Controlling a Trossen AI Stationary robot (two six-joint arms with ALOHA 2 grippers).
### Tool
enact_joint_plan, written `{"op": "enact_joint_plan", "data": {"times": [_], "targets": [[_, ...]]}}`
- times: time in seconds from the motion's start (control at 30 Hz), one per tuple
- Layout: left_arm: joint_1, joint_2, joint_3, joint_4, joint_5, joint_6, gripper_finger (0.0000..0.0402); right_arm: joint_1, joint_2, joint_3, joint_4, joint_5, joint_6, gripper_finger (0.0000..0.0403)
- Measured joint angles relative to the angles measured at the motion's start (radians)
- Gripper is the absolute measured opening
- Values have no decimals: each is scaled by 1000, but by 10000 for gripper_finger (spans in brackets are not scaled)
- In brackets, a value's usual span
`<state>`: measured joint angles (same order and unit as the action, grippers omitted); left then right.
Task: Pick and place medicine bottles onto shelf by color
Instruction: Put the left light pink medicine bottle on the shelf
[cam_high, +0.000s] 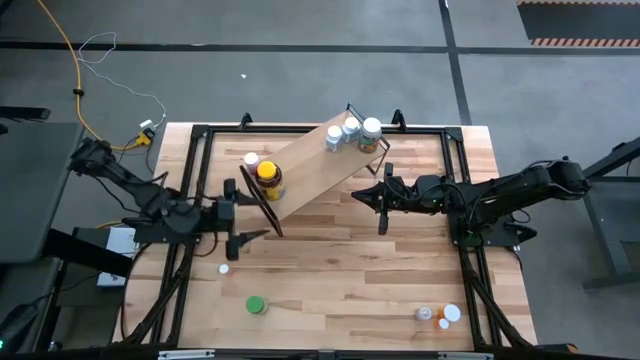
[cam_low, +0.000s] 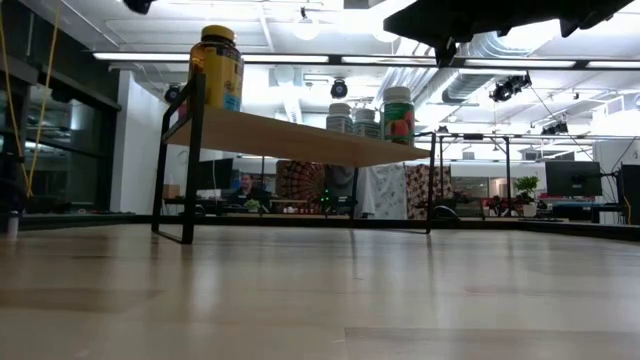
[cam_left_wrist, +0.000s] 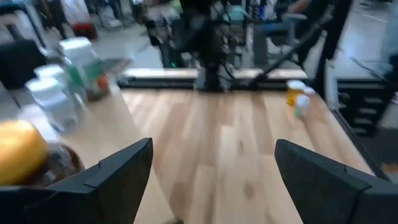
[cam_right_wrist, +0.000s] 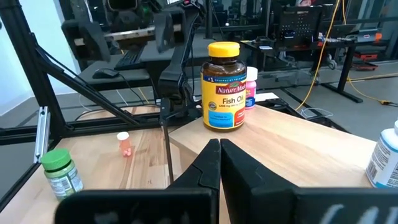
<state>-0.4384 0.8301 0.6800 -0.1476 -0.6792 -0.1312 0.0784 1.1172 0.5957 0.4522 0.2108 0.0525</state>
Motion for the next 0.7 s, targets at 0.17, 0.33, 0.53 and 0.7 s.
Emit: {"op": "enact_joint_plan", "data": {"times": [0.17,0.33,0.53,0.7], "targets": [[-77,-3,0,-51,85,-64,328,0,0,0,-1,0,0,0],[-165,13,50,-334,118,-337,328,1,0,0,-8,0,2,0],[-246,93,113,-591,227,-639,328,1,0,0,-8,0,19,0],[-300,195,121,-689,360,-801,328,1,0,0,-8,0,19,0]]}}
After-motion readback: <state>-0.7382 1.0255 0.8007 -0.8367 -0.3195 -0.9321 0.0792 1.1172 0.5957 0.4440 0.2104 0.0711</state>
